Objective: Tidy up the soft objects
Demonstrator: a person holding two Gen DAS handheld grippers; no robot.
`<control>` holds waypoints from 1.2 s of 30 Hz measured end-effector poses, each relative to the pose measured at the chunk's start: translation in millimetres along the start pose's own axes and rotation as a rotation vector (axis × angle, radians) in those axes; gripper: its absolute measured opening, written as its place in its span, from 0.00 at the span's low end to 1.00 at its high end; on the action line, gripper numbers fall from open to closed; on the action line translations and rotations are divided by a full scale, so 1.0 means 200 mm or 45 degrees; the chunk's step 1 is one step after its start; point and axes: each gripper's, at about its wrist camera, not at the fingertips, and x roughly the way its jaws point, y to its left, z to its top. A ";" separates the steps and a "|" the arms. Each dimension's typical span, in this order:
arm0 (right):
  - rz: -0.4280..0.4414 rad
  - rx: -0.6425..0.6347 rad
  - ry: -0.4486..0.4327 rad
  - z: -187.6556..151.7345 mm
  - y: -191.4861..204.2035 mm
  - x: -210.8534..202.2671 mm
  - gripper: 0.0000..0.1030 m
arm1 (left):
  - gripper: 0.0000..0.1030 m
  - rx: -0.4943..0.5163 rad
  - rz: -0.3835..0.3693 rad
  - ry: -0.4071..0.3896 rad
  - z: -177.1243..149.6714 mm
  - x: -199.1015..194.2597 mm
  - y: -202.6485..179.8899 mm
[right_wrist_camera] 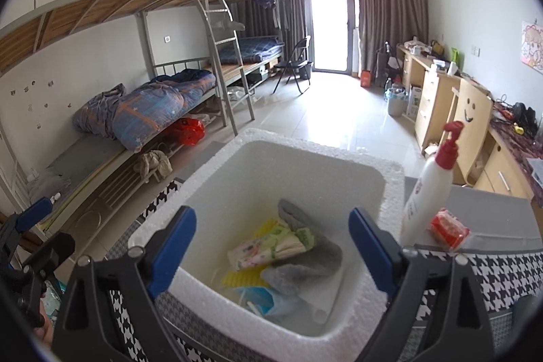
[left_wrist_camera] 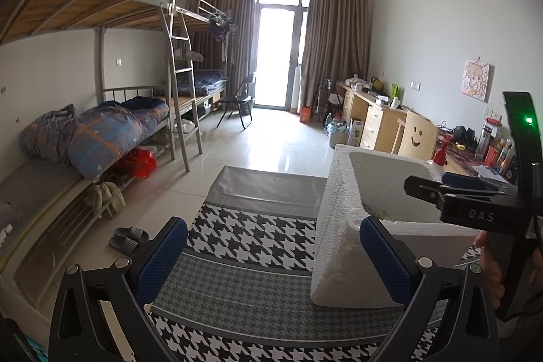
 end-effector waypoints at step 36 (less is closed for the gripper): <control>-0.080 0.094 -0.233 -0.34 -0.08 -0.61 0.91 | 0.99 0.080 -0.201 -0.145 -0.16 -0.44 -0.34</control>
